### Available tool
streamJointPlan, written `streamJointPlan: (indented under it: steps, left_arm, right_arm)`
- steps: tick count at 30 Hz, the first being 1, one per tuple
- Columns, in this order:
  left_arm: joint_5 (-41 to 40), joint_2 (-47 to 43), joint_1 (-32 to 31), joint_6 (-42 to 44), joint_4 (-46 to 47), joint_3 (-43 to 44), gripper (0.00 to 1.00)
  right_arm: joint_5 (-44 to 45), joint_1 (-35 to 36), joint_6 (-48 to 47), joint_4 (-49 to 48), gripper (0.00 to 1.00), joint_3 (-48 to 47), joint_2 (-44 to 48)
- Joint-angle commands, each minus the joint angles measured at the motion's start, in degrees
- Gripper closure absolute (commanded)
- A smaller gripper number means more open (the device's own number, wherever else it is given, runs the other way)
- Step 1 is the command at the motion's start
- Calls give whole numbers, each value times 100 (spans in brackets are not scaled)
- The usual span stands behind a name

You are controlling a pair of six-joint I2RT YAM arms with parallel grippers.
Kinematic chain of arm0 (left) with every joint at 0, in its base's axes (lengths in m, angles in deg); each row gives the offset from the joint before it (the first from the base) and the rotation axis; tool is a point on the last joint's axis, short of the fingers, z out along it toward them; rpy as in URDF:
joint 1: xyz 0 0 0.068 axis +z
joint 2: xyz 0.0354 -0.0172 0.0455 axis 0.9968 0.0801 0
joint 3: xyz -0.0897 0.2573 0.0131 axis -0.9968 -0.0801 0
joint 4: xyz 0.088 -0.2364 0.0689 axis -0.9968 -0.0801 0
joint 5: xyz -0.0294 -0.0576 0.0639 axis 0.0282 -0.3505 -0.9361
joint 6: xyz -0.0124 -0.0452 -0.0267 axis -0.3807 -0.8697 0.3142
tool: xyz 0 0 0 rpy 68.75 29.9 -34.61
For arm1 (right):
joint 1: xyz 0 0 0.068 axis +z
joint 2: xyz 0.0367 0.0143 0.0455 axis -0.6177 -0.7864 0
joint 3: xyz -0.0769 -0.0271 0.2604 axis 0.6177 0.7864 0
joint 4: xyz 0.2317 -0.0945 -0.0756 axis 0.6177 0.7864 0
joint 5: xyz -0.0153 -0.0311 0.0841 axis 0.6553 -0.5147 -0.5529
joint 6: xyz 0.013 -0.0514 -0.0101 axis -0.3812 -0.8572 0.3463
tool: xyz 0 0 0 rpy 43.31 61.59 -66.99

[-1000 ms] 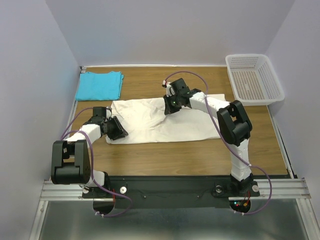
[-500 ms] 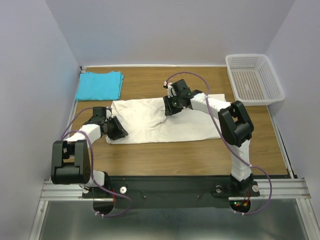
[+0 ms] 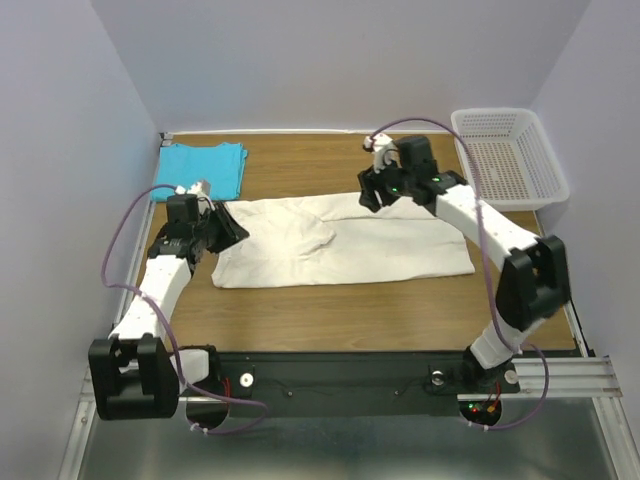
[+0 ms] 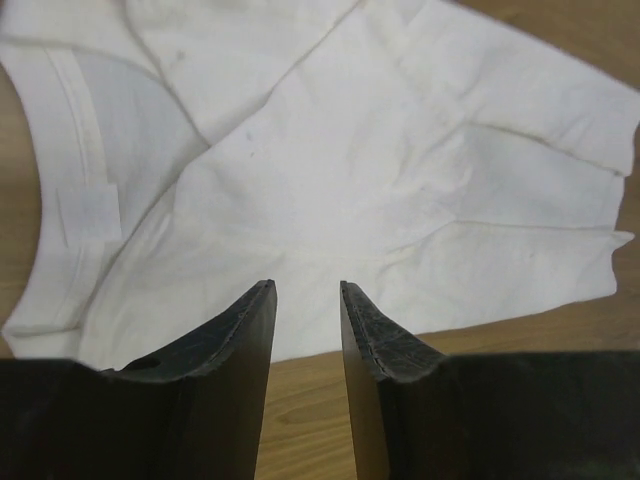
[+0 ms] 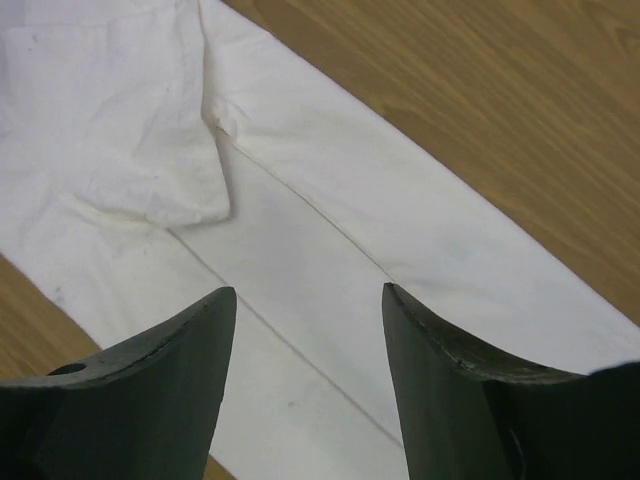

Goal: Fold and stack the t-shirts

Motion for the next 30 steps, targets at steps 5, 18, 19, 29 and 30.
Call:
streamJointPlan:
  steps: [5, 18, 19, 29, 30]
  left_arm:
    - [-541, -1018, 249, -20, -89, 47, 46]
    - [-1314, -889, 645, -1137, -291, -798, 45]
    - [-1375, -791, 654, -1181, -422, -798, 45]
    - [-2158, 45, 663, -1638, -1179, -666, 48]
    - [-2158, 80, 663, -1673, -1257, -666, 48]
  right_arm:
    - [-1115, -1197, -805, 400, 33, 1475, 2155]
    - [-578, -4485, -865, 1420, 33, 2777, 2545]
    - [-614, -4590, -936, 1429, 33, 2795, 2465]
    - [-931, -5180, -1261, 1429, 33, 2786, 1735]
    - [-948, -5224, -1279, 1429, 33, 2786, 1700]
